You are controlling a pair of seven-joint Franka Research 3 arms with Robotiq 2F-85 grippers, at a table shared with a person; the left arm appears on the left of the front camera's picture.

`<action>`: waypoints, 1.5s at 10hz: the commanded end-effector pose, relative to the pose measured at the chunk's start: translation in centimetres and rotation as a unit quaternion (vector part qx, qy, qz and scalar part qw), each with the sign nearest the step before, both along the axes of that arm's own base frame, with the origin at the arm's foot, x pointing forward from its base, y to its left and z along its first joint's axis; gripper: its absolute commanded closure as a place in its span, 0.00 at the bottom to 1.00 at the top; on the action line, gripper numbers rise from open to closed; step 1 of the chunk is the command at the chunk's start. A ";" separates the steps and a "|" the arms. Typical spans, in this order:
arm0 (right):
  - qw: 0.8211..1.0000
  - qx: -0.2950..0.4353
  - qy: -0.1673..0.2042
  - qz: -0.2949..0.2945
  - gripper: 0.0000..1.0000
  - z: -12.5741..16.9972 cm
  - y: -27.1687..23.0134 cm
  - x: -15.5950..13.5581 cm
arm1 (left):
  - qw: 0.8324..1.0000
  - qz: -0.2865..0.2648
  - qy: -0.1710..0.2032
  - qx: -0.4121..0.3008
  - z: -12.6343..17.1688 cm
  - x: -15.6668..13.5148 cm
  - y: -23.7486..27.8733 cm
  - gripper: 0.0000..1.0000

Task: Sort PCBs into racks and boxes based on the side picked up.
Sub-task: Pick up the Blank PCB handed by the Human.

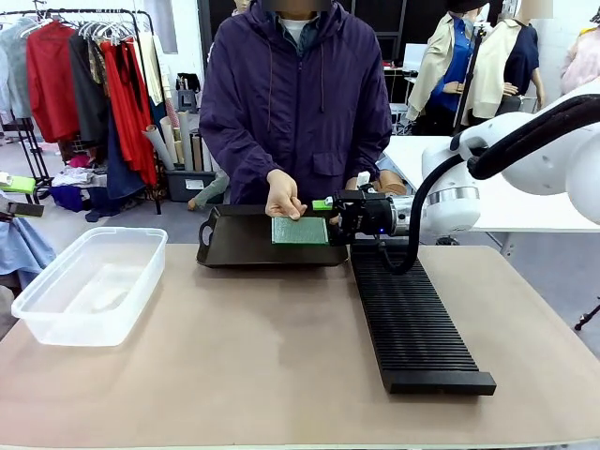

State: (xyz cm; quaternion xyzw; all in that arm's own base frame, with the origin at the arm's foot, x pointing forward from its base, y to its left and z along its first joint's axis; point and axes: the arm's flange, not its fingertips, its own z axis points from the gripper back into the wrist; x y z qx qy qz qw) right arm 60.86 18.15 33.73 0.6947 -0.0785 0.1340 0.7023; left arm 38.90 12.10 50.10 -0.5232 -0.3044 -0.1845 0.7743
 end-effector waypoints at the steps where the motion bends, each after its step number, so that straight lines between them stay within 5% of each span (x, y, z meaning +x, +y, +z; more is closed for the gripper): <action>1: 1.000 0.001 0.009 -0.016 0.06 0.3 0.5 1.1 | 1.000 0.001 0.002 -0.003 0.2 -0.1 0.0 0.00; 3: 1.000 -0.002 0.010 -0.021 0.22 0.2 0.2 1.0 | 1.000 0.001 0.002 -0.003 0.2 -0.1 0.0 0.00; 7: 0.999 -0.013 0.035 -0.034 0.99 0.1 0.0 1.3 | 1.000 0.001 0.002 -0.003 0.2 -0.1 0.0 0.00; 15: 0.994 -0.074 0.070 -0.034 1.00 -0.2 0.5 1.5 | 1.000 0.001 0.002 -0.003 0.2 -0.1 0.0 0.00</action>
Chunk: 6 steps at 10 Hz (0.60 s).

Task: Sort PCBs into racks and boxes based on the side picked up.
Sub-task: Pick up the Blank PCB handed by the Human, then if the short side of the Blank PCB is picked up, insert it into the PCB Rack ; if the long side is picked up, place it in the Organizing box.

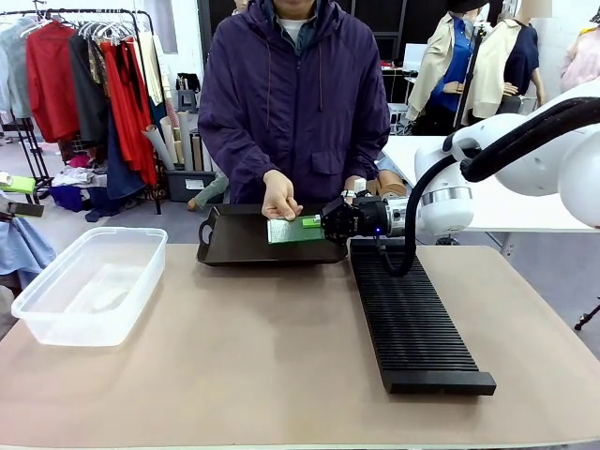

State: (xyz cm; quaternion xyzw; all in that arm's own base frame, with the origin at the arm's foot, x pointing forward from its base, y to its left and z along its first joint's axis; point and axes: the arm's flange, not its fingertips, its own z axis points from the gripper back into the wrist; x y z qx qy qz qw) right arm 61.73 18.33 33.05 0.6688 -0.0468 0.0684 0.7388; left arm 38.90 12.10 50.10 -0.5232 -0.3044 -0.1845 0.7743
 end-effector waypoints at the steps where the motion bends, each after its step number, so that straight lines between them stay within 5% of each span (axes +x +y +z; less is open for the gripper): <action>1: 1.000 0.008 0.000 0.002 1.00 0.0 0.0 -0.1 | 1.000 0.001 0.002 -0.003 0.2 -0.1 0.0 0.00; 6: 1.000 0.008 0.000 0.002 1.00 0.0 0.0 -0.1 | 1.000 0.001 0.002 -0.003 0.2 -0.1 0.0 0.00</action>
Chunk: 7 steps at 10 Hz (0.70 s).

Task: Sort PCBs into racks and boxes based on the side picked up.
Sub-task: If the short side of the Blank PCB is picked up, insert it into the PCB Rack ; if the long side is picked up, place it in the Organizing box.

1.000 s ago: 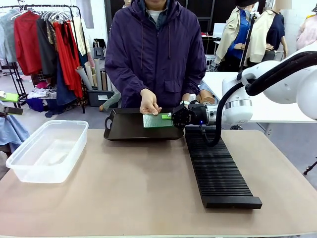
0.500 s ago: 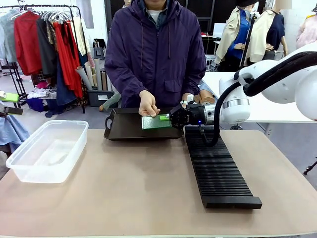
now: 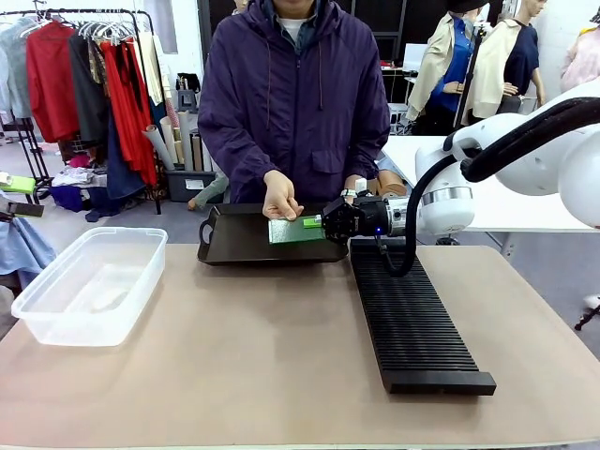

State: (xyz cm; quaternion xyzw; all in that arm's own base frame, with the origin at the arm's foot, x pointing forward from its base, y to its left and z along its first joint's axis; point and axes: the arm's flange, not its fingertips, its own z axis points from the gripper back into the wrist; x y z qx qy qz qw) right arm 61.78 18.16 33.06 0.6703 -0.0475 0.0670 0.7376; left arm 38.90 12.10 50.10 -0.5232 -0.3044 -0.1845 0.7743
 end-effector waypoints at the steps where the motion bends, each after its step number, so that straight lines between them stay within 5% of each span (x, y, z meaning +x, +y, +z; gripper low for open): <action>1: 1.000 0.005 0.000 0.003 1.00 0.0 0.2 -0.1 | 1.000 0.001 0.002 -0.003 0.2 -0.1 0.0 0.00; 7: 1.000 0.005 0.000 0.003 1.00 0.0 0.2 -0.1 | 1.000 0.001 0.002 -0.003 0.2 -0.1 0.0 0.00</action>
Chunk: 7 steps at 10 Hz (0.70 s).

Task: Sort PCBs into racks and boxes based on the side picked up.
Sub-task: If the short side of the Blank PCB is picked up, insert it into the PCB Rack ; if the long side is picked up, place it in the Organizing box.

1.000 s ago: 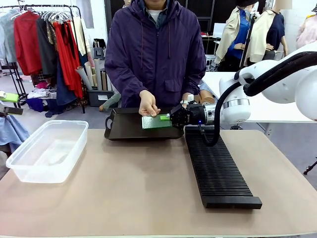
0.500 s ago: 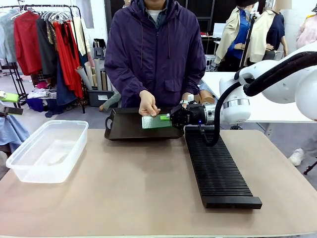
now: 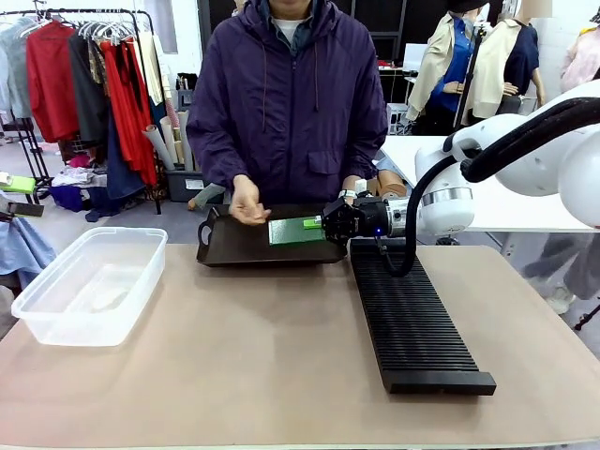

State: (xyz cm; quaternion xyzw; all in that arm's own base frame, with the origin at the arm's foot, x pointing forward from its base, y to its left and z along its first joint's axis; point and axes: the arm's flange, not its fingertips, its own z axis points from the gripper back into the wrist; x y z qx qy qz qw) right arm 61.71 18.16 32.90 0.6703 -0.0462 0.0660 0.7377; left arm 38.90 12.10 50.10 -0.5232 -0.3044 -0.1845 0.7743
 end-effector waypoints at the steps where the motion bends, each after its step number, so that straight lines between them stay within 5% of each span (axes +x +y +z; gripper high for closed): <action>1: 1.000 0.006 -0.002 0.003 1.00 0.2 0.2 -0.1 | 1.000 0.001 0.002 -0.003 0.2 -0.1 0.0 0.00; 7: 1.000 0.006 -0.002 0.003 1.00 0.2 0.2 -0.1 | 1.000 0.001 0.002 -0.003 0.2 -0.1 0.0 0.00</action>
